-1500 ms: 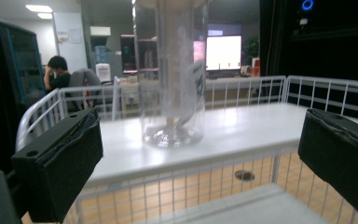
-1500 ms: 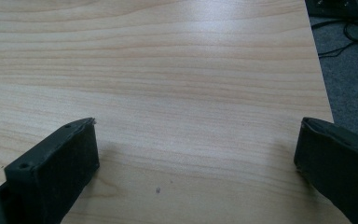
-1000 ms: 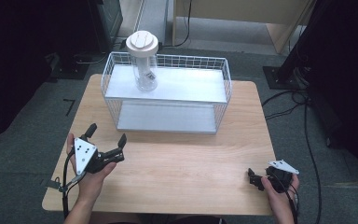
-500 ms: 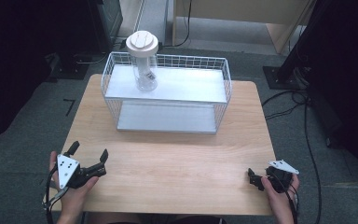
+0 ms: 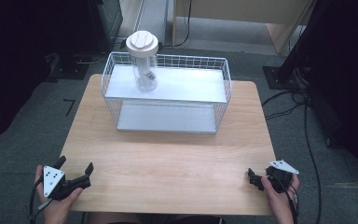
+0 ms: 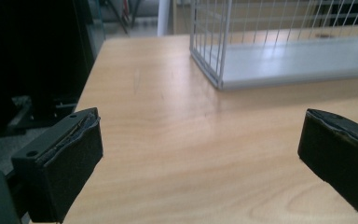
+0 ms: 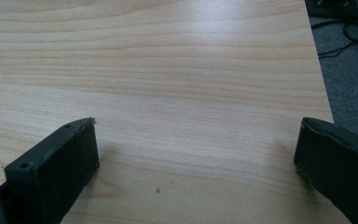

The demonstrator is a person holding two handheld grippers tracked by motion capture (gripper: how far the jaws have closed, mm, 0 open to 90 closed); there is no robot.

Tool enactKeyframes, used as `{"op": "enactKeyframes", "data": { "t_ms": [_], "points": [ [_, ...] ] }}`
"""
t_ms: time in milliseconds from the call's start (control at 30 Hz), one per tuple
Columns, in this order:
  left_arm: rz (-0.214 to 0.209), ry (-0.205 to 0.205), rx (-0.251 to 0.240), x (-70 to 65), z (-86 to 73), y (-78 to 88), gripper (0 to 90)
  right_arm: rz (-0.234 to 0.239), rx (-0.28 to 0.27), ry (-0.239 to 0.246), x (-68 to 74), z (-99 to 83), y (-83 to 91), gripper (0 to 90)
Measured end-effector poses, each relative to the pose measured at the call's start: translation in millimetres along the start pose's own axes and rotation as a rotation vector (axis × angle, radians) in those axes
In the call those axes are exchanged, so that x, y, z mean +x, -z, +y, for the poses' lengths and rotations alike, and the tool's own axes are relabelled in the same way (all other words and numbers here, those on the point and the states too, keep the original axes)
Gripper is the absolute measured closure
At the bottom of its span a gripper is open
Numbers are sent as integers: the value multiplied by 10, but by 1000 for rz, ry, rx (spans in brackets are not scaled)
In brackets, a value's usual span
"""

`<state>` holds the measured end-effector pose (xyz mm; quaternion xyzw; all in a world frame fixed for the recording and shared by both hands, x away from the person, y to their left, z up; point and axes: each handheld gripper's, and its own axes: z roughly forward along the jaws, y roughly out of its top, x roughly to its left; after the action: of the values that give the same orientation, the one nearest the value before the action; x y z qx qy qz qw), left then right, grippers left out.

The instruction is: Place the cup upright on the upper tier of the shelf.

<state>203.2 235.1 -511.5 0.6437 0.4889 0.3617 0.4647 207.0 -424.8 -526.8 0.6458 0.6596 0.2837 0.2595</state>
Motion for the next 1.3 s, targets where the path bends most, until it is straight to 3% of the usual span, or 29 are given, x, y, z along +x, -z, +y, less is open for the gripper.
{"op": "enactKeyframes", "data": {
  "t_ms": [267,333,533,867,967,1033,1300],
  "points": [
    [54,-20,68,110,-7,6,3,-2,-3,-1,0,-2,0,0],
    [63,-10,124,154,4,-19,3,-2,-2,-5,17,-7,3,0],
    [56,13,232,220,15,-75,3,-2,-3,-3,26,-9,5,0],
    [18,9,359,236,29,-179,8,-2,-3,-3,26,-9,5,0],
    [65,35,446,252,18,-229,92,-2,-3,-3,26,-9,5,0],
    [56,47,462,266,15,-239,117,-4,-3,-6,28,-10,6,0],
    [-2,-1,493,235,12,-262,46,-8,1,-14,41,-11,9,0]
  ]
}}
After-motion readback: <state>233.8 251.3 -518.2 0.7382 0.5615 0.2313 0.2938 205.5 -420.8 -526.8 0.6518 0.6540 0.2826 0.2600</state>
